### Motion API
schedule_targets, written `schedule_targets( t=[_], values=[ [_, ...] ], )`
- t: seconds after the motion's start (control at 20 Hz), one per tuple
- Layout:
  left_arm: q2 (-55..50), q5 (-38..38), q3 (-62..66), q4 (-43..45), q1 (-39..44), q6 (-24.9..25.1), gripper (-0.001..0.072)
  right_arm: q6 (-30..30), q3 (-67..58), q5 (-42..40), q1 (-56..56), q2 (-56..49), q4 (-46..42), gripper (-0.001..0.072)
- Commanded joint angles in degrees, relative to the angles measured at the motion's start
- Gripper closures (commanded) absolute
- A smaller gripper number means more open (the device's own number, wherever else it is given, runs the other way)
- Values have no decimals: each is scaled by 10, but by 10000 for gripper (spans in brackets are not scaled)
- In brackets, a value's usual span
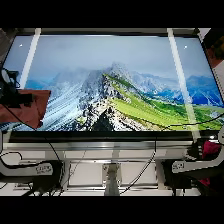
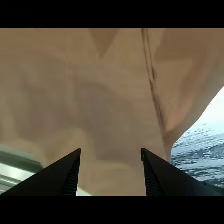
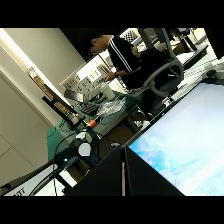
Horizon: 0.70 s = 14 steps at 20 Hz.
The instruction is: Fold the clothes and pants, and hang the long-sleeved shirts on hangers.
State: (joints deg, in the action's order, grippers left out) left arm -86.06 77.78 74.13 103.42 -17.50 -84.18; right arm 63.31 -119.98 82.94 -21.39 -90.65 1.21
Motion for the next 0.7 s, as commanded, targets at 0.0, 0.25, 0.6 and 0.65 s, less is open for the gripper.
schedule_targets(
  t=[0.0,0.25,0.6,0.65],
  values=[
    [-39,14,-2,1,16,28,262,0,0,0,0,0,0,701],
    [-41,65,-2,48,66,97,262,0,0,0,0,0,0,701],
    [-50,178,-3,54,71,97,262,0,0,0,0,0,0,701],
    [-53,191,-3,45,71,97,262,0,0,0,0,0,0,702]
  ],
)
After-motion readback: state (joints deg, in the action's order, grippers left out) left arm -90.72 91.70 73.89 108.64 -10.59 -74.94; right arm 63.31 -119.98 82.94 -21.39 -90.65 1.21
